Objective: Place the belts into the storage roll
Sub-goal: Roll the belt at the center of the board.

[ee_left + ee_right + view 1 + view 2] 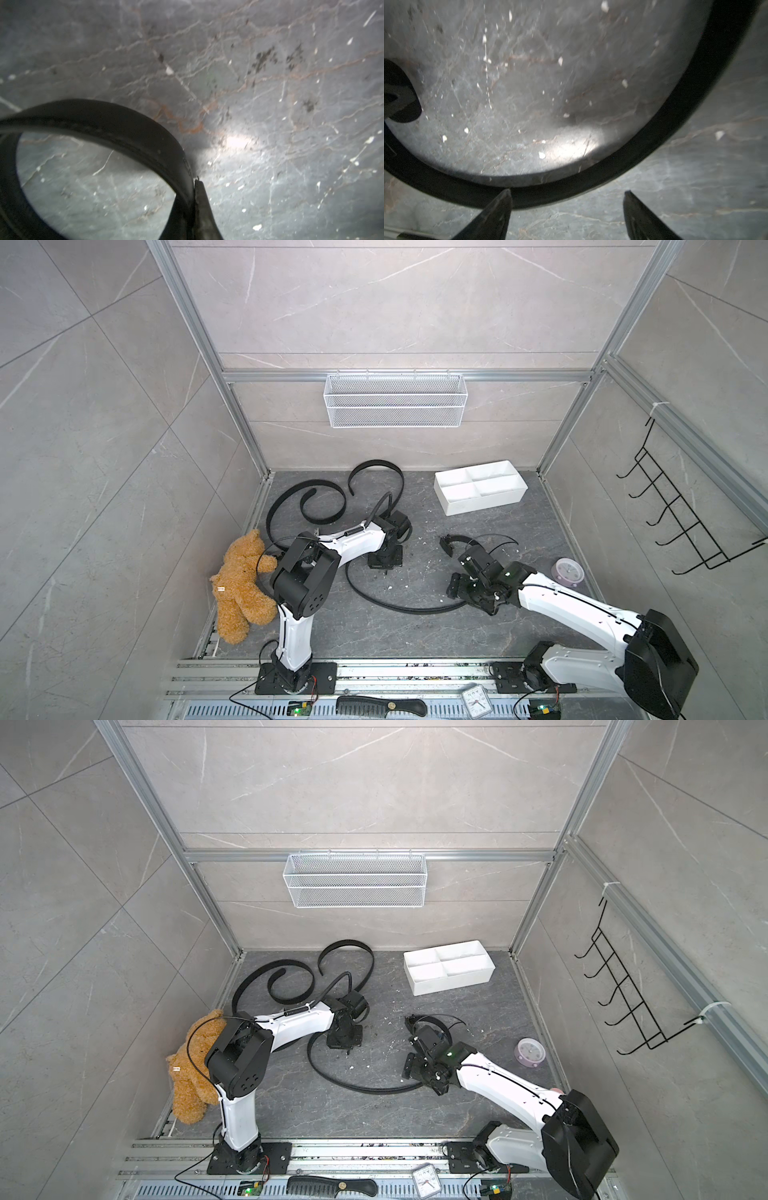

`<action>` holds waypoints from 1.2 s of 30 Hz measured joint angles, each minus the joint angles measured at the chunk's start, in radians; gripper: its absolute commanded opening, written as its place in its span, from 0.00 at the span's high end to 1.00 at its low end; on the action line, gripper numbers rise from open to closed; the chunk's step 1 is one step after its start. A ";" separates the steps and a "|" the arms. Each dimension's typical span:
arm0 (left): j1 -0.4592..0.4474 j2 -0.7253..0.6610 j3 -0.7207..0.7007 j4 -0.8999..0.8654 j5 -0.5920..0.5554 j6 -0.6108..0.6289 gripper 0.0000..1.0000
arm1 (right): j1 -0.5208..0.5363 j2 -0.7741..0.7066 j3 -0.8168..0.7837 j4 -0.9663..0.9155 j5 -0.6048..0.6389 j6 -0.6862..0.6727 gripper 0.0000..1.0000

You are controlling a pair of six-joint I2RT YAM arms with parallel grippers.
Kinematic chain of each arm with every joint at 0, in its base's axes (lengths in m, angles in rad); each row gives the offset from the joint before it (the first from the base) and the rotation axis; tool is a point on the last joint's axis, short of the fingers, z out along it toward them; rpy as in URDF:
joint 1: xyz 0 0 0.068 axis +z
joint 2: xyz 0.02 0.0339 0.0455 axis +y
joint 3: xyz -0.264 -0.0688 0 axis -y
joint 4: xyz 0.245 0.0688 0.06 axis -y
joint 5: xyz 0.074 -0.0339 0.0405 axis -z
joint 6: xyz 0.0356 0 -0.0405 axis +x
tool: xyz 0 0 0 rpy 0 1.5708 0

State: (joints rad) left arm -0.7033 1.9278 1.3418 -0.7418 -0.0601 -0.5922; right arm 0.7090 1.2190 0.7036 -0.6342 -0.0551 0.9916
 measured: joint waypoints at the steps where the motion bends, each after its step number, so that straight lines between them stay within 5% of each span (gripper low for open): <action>1: 0.000 -0.011 -0.004 -0.010 0.002 0.016 1.00 | 0.016 -0.010 -0.015 0.004 -0.011 0.025 0.15; 5: -0.006 -0.043 -0.023 -0.030 0.010 0.063 1.00 | 0.032 -0.030 -0.070 0.013 -0.020 0.098 0.20; 9: -0.022 -0.066 -0.060 -0.040 0.020 0.102 1.00 | 0.031 0.006 -0.077 0.027 0.002 0.123 0.38; 13: -0.054 -0.082 -0.097 -0.045 0.051 0.137 1.00 | -0.015 0.094 -0.046 0.041 0.026 0.073 0.81; 17: -0.087 -0.087 -0.123 -0.040 0.097 0.169 1.00 | -0.102 0.138 -0.014 0.017 0.048 -0.011 1.00; 27: -0.176 -0.116 -0.172 -0.010 0.204 0.223 1.00 | -0.161 0.380 0.215 -0.019 0.061 -0.224 1.00; 36: -0.276 -0.277 -0.334 0.055 0.228 0.200 1.00 | -0.188 0.619 0.497 0.008 -0.020 -0.314 1.00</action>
State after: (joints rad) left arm -0.9791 1.6508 1.0080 -0.6868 0.1677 -0.3927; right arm 0.5213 1.8378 1.2007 -0.6258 -0.0753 0.6777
